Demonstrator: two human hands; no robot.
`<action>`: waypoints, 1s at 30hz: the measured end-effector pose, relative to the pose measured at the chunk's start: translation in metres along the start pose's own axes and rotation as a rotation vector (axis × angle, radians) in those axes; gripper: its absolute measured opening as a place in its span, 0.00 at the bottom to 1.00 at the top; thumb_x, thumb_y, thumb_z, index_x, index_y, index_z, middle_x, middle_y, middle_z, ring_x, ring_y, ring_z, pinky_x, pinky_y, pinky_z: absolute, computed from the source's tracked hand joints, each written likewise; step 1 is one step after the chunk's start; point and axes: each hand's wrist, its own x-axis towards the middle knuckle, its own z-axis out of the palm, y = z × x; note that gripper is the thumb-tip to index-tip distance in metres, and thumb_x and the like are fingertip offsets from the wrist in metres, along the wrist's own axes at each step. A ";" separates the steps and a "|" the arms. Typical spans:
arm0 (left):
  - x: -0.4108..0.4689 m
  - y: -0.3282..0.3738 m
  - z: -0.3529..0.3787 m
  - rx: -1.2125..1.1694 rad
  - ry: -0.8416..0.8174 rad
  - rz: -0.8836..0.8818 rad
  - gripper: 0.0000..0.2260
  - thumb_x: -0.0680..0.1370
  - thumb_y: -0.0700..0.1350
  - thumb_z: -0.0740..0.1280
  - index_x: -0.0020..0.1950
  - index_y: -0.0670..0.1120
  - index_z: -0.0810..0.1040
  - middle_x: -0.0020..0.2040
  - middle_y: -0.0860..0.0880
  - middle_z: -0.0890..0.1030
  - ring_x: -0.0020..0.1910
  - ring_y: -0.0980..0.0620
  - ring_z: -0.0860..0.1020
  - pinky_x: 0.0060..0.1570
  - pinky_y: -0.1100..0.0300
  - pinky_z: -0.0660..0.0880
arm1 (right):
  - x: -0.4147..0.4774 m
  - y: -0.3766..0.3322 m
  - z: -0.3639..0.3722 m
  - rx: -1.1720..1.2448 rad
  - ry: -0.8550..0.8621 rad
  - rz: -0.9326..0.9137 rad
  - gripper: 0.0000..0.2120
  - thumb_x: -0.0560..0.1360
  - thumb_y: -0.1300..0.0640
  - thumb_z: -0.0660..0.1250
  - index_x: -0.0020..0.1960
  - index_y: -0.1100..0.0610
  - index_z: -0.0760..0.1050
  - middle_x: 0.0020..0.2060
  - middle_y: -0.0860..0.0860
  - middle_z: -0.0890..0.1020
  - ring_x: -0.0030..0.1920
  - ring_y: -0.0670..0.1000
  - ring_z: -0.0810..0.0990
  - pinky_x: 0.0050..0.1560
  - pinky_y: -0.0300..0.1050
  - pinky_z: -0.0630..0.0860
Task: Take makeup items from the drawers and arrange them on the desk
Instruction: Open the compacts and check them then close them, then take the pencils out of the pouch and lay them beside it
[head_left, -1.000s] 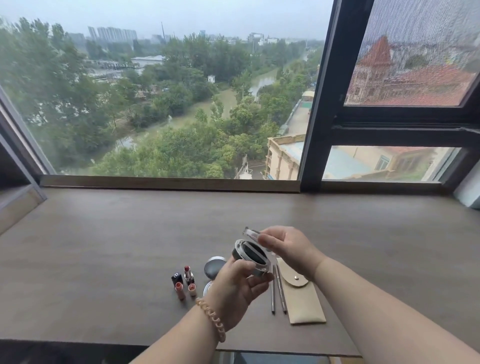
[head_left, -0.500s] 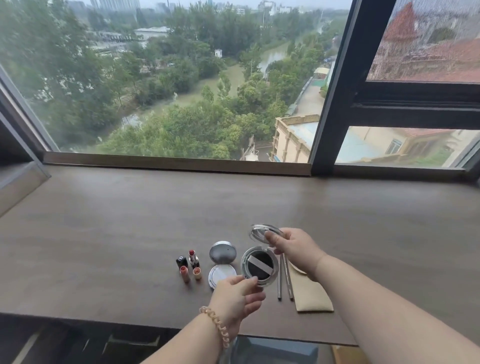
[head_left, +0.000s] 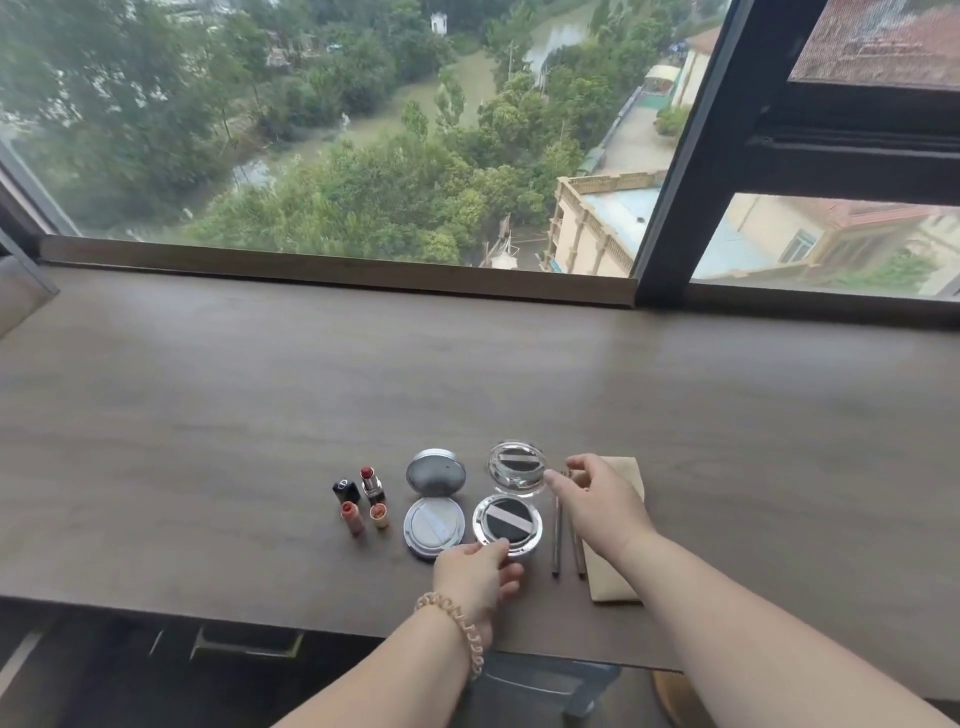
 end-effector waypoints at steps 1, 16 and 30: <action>0.002 -0.001 0.003 -0.011 0.000 -0.007 0.03 0.77 0.36 0.65 0.45 0.38 0.73 0.33 0.44 0.76 0.22 0.56 0.76 0.20 0.67 0.72 | -0.002 0.006 -0.003 -0.027 0.013 0.008 0.16 0.74 0.43 0.66 0.57 0.50 0.73 0.49 0.48 0.79 0.51 0.50 0.78 0.53 0.45 0.72; 0.012 -0.026 0.013 0.180 0.290 0.020 0.14 0.72 0.45 0.71 0.30 0.38 0.77 0.19 0.47 0.77 0.25 0.46 0.78 0.34 0.53 0.80 | -0.019 0.061 -0.011 -0.644 -0.006 -0.230 0.12 0.76 0.51 0.57 0.51 0.48 0.79 0.51 0.47 0.83 0.54 0.52 0.78 0.53 0.46 0.70; 0.000 -0.017 0.002 0.200 0.310 0.058 0.09 0.73 0.43 0.68 0.39 0.37 0.77 0.26 0.44 0.77 0.17 0.53 0.72 0.22 0.64 0.69 | -0.006 0.047 0.014 -0.811 0.056 -0.230 0.16 0.73 0.39 0.62 0.47 0.51 0.75 0.47 0.50 0.82 0.51 0.54 0.79 0.51 0.48 0.68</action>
